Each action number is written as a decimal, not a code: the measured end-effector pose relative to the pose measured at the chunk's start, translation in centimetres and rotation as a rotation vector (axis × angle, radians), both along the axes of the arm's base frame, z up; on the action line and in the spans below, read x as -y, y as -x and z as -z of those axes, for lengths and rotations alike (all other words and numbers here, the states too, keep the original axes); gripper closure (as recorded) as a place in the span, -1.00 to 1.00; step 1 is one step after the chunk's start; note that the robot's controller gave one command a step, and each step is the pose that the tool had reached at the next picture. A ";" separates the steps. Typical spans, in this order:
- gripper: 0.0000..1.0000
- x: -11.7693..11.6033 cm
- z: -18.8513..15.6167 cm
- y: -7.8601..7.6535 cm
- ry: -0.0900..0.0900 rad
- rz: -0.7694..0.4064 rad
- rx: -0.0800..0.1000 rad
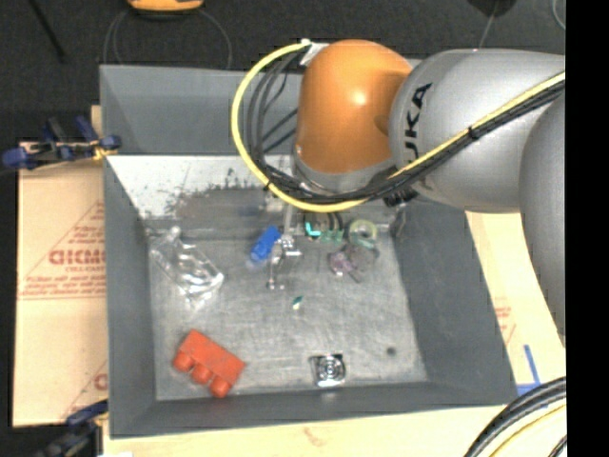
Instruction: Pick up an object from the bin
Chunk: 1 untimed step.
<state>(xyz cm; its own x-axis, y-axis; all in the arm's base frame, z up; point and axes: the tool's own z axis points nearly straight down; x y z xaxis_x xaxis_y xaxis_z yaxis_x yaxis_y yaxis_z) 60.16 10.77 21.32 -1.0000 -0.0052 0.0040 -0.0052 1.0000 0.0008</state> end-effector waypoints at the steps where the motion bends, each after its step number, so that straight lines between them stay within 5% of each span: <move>1: -1.00 4.1 12.0 -3.0 -0.001 -0.061 0.012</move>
Offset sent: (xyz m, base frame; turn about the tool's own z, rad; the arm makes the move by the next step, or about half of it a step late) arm 0.0316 -0.0458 -0.1412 -0.0627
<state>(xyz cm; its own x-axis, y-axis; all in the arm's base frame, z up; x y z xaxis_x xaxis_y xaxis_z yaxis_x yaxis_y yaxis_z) 63.15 6.68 9.28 -0.9978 -0.0664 -0.0077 -0.0664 0.9978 0.0014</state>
